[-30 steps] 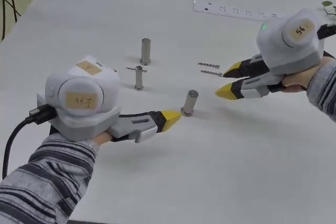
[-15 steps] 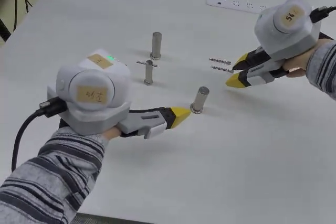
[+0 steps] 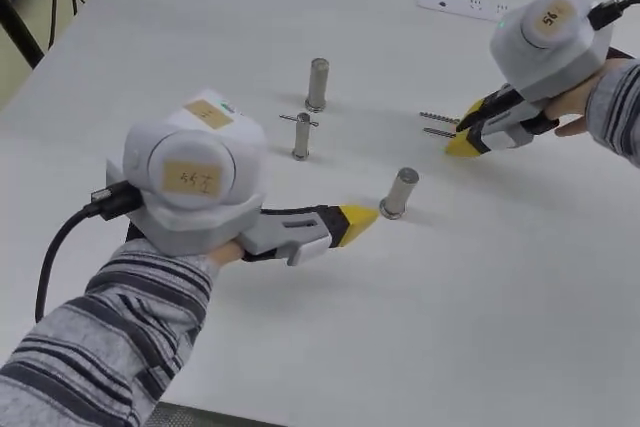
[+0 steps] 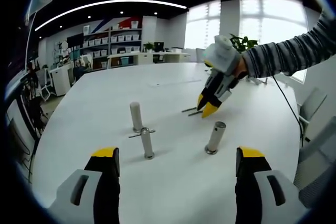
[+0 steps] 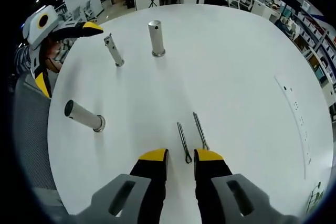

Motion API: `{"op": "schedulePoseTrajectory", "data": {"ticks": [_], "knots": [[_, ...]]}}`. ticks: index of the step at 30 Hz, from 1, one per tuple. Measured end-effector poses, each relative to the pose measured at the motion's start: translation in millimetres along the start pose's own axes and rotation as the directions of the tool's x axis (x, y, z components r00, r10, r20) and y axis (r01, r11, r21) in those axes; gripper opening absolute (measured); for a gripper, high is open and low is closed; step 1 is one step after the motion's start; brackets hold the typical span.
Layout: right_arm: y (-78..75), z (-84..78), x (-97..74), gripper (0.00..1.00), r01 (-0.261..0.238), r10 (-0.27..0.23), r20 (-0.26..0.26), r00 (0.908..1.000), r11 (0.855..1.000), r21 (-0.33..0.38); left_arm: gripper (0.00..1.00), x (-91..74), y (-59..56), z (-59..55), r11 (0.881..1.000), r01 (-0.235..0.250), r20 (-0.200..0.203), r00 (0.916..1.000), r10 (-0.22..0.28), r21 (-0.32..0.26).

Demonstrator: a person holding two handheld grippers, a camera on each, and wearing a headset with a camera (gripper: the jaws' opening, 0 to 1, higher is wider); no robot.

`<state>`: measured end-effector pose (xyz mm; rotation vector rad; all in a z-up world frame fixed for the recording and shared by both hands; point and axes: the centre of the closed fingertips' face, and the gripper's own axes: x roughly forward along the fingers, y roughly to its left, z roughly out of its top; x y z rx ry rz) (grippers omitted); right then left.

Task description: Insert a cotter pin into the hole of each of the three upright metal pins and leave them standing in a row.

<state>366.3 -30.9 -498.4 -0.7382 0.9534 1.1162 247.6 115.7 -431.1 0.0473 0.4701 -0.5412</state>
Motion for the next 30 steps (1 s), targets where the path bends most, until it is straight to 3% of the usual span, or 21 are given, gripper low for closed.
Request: {"op": "schedulePoseTrajectory", "data": {"ticks": [6,11,17,23,30], "knots": [[-1.2,0.9,-0.3,0.06,-0.003,0.003,-0.018,0.9998,1.0,-0.008,0.9,-0.1,0.5,0.0,1.0,-0.001,0.0,1.0,0.001,-0.001],[0.2,-0.5,-1.2,0.0,0.006,-0.01,-0.056,0.9984,0.997,-0.071,0.9,-0.2,0.7,-0.2,1.0,-0.001,-0.002,1.0,0.001,-0.004],[3.5,-1.2,-2.9,0.0,0.009,-0.015,-0.071,0.9973,0.997,-0.082,0.9,-0.4,0.5,0.1,1.0,0.001,-0.002,1.0,-0.001,-0.005],[5.2,-2.9,-3.1,0.0,0.006,-0.009,-0.054,0.9985,0.998,-0.055,0.87,-1.0,0.5,-1.2,1.0,0.005,-0.009,0.9999,-0.005,0.006],[14.2,-7.9,-15.8,0.0,0.024,-0.028,-0.049,0.9984,0.996,-0.084,0.87,-1.8,-0.6,-1.3,1.0,0.005,-0.013,0.9999,-0.005,0.023]]}}
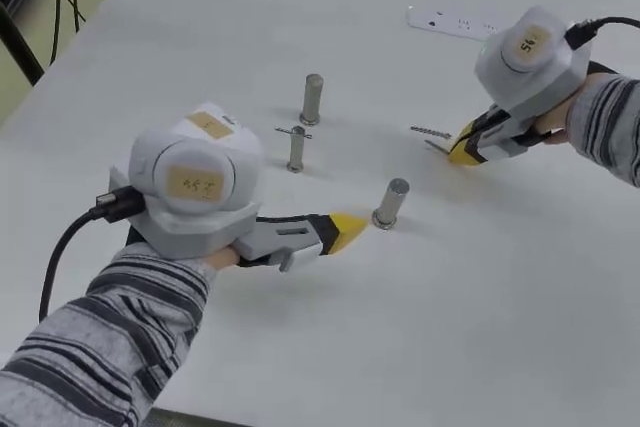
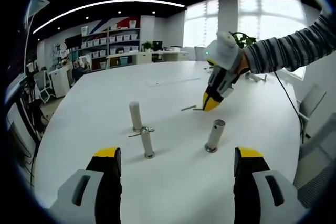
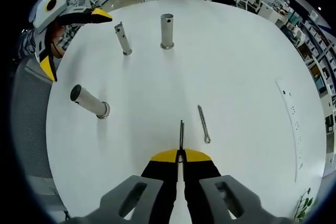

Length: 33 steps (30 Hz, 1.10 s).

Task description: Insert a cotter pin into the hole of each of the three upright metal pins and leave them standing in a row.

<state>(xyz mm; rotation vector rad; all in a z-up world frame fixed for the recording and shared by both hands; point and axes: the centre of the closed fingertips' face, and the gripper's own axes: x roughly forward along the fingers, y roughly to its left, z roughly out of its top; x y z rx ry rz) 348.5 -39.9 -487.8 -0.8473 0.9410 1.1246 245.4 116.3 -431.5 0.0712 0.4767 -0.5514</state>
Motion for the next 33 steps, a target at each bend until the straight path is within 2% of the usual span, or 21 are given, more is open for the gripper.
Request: {"op": "schedulePoseTrajectory", "data": {"ticks": [6,12,22,27,33], "knots": [[10.8,-3.9,-15.7,0.0,0.016,-0.016,0.021,0.9997,1.0,0.004,0.87,1.2,-9.4,-0.8,1.0,0.024,-0.007,0.9997,-0.024,0.016],[24.9,-2.4,-30.4,0.0,0.039,-0.039,0.066,0.9971,0.999,0.008,0.86,-1.5,-18.9,1.3,0.998,0.049,-0.009,0.9988,-0.048,0.029],[57.1,10.9,-52.3,0.0,0.081,-0.069,0.151,0.9861,0.994,-0.074,0.8,-5.3,-36.9,6.8,0.994,0.102,-0.016,0.9947,-0.102,0.023],[72.4,19.0,-61.5,0.0,0.106,-0.08,0.188,0.9789,0.986,-0.13,0.75,-7.8,-46.5,8.9,0.991,0.133,-0.019,0.9909,-0.133,0.014],[90.6,25.5,-66.5,0.0,0.112,-0.07,0.208,0.9757,0.973,-0.201,0.66,-11.8,-55.0,10.7,0.985,0.17,-0.009,0.9853,-0.17,-0.026]]}}
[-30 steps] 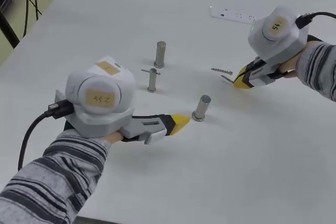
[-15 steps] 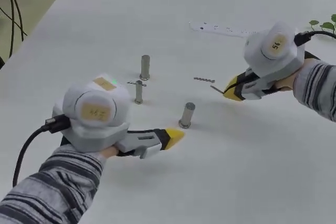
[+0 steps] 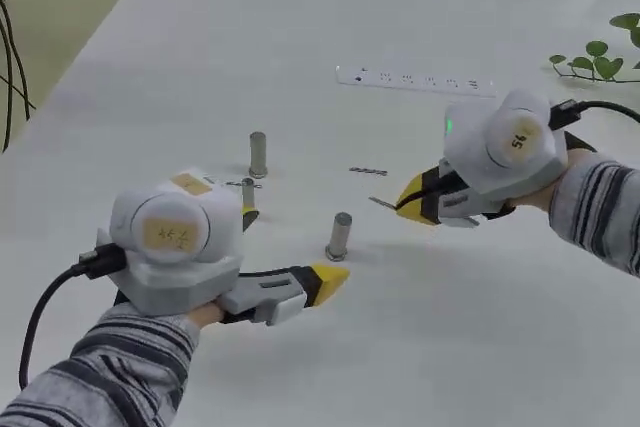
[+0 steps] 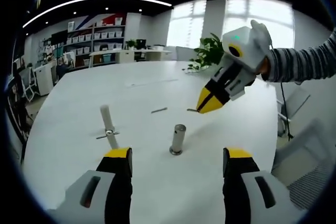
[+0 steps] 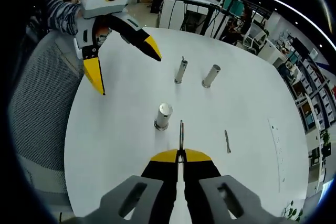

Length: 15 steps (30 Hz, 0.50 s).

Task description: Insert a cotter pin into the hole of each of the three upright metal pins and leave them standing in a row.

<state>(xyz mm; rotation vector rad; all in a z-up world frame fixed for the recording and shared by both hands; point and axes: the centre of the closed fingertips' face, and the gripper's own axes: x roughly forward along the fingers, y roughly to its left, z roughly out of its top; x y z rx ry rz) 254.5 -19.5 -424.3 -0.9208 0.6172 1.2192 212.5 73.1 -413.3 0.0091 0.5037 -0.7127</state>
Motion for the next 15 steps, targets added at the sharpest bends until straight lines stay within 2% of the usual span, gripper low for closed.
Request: {"op": "schedulePoseTrajectory", "data": {"ticks": [3,9,12,15], "knots": [[10.1,5.7,-1.3,0.0,-0.012,0.012,0.008,0.9999,0.999,-0.042,0.6,-1.2,-7.3,1.4,0.999,0.03,0.005,0.9995,-0.03,-0.025],[25.9,17.9,-3.2,0.0,-0.03,0.033,0.033,0.9989,0.994,-0.102,0.54,-1.6,-15.8,4.7,0.997,0.057,0.017,0.9983,-0.056,-0.048],[34.9,23.9,-3.0,0.0,-0.047,0.055,0.061,0.9966,0.992,-0.115,0.51,-1.3,-22.7,5.6,0.994,0.08,0.019,0.9967,-0.079,-0.081],[40.9,26.8,-3.2,0.0,-0.052,0.062,0.064,0.9961,0.988,-0.143,0.46,-0.8,-29.1,5.8,0.986,0.106,0.026,0.9943,-0.104,-0.126]]}}
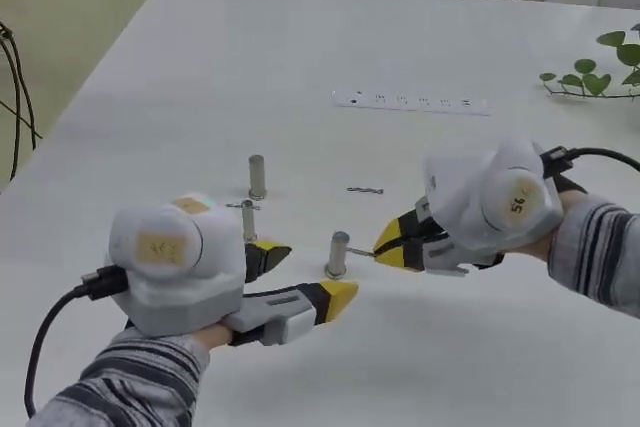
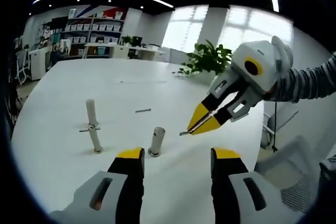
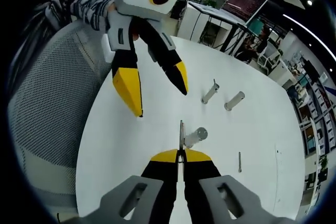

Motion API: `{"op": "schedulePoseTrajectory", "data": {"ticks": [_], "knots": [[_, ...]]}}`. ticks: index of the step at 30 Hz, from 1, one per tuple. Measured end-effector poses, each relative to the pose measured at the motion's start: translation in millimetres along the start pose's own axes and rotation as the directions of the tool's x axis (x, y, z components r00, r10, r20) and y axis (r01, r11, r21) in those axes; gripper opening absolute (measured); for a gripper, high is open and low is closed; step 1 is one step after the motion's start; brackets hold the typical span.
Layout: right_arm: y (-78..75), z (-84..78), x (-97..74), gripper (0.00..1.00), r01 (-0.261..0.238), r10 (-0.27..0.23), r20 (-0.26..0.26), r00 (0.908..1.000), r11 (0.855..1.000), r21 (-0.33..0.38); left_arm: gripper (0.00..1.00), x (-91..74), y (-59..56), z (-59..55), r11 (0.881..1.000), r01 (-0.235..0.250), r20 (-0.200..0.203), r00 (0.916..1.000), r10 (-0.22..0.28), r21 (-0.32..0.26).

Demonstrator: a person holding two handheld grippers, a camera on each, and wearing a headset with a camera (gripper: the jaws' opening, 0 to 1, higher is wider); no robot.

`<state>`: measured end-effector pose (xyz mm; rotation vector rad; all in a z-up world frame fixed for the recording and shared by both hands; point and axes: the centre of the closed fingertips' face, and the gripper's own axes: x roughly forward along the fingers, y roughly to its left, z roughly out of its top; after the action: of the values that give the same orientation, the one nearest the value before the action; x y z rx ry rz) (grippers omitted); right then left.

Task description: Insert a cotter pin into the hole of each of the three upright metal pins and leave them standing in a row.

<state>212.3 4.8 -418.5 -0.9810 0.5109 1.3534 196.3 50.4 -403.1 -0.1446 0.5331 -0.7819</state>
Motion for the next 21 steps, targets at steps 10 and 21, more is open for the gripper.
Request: {"op": "schedulePoseTrajectory", "data": {"ticks": [10,21], "knots": [[17.2,17.7,-5.0,0.0,-0.026,0.027,0.049,0.9984,0.999,-0.028,0.25,-0.3,-18.8,-4.6,0.986,0.09,0.0,0.9958,-0.091,-0.143],[31.2,29.5,-10.7,0.0,-0.037,0.043,0.074,0.9964,0.997,-0.071,0.07,-1.9,-30.6,-4.2,0.951,0.152,0.037,0.9884,-0.147,-0.27]]}}
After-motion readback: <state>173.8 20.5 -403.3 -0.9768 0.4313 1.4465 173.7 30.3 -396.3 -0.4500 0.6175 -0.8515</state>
